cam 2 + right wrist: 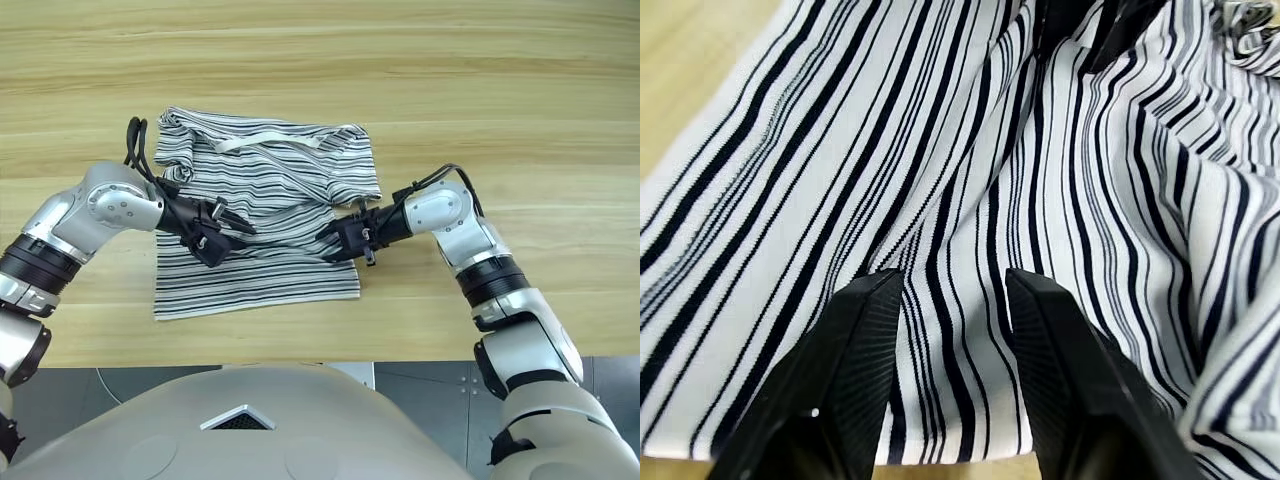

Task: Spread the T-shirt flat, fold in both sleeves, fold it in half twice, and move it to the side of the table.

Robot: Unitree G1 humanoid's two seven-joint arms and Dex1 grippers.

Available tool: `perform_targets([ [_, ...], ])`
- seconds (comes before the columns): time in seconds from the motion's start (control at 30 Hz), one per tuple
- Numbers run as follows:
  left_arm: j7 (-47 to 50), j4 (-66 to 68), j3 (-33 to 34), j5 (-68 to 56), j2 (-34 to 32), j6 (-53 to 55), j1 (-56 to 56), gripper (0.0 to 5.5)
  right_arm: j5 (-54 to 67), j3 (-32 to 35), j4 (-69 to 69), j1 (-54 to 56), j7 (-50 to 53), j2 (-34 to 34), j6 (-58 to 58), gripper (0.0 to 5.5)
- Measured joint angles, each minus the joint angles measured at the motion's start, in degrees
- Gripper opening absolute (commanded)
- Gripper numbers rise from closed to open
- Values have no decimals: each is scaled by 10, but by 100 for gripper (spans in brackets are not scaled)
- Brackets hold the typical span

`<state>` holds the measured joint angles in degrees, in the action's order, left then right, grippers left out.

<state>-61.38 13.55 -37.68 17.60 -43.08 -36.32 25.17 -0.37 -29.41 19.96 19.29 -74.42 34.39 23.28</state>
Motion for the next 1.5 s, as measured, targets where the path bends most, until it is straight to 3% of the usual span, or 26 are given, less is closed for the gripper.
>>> perform_targets([
  [0.17,-8,-12,4,-1,-3,7,-4,166,14,22,-31,-4,1,1,-42,191],
  [0.37,-18,-42,14,-6,-16,22,-25,166,85,112,102,161,46,-104,-74,191],
  [0.6,-19,-114,23,-6,-43,46,-75,166,-48,74,369,273,169,-198,5,191],
  [0.8,-19,-150,29,-5,-50,72,-98,166,-133,49,500,311,253,-246,31,191],
  [1.03,-19,-168,36,-5,-50,89,-114,166,-175,59,559,333,350,-259,-13,191],
  [1.2,-18,-168,36,-5,-42,93,-120,166,-186,93,580,372,519,-256,-99,191],
  [1.4,1,-175,39,-5,-32,102,-142,166,-127,227,593,413,625,-227,-198,191],
  [1.5,11,-183,41,-5,-31,108,-154,166,-125,258,593,439,658,-206,-201,191],
])
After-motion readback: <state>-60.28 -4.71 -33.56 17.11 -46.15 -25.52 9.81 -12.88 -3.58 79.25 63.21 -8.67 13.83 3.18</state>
